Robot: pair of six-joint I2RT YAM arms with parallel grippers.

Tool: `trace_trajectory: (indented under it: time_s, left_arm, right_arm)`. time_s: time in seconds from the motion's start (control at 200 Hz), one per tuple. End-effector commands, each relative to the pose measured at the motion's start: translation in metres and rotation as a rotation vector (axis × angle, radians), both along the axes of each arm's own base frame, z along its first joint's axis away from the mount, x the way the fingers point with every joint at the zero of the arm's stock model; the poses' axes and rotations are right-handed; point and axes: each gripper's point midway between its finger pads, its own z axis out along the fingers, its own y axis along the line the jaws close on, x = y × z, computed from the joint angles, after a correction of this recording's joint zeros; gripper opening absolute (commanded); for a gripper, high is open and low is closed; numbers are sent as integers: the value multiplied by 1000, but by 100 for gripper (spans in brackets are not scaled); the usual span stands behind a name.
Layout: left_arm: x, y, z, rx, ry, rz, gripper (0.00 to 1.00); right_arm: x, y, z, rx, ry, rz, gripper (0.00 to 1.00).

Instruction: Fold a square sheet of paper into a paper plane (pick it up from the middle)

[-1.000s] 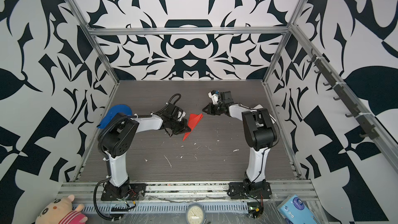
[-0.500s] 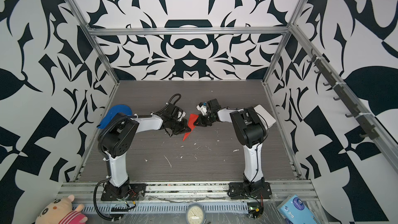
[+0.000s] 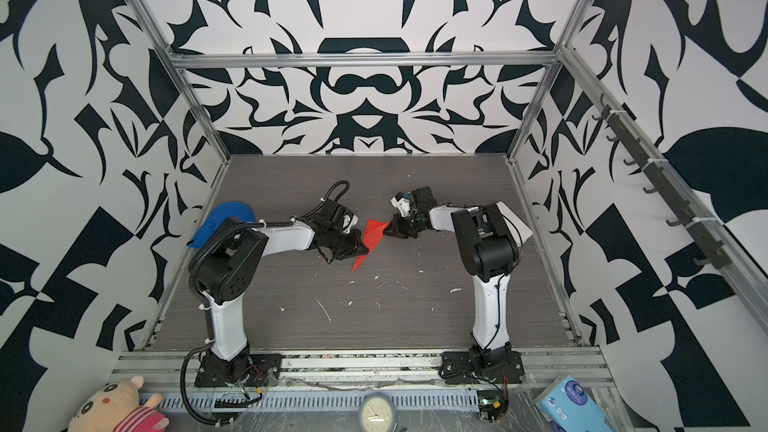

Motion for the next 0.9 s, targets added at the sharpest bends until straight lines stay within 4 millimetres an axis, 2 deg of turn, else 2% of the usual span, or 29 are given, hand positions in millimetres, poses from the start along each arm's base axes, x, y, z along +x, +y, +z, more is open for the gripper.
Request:
trace_trajectory:
  time_s: [0.0,0.195,0.29,0.43,0.515,0.56,0.68,0.785,0.895]
  left_arm:
    - [-19,24,-35,125,112,30,0]
    - [-19,24,-35,124,113,31,0]
    - [-18,23,-34,122,110,31,0]
    - [-15,21,-33,119,106,32,0]
    - [-14,20,-31,115,102,31,0]
    - [-13,20,-31,114,100,30,0]
    - [-12,19,-31,112,100,29,0]
    - [-13,19,-32,113,101,29,0]
    - [-13,20,-32,114,103,29,0]
  right_arm:
    - [24,-19,-3,-51,-47,-60,0]
    - [52,-52,3,-62,-80,-151,0]
    - [62,-59,18,-72,-105,-186,0]
    - [55,-50,68,-22,-186,-202,0]
    - [38,-34,81,2,-197,-166,0]
    - [28,-20,81,16,-184,-124,0]
    - [9,5,63,16,-132,-48,0]
    - [7,16,48,19,-97,-21,0]
    - [11,17,36,11,-81,-23,0]
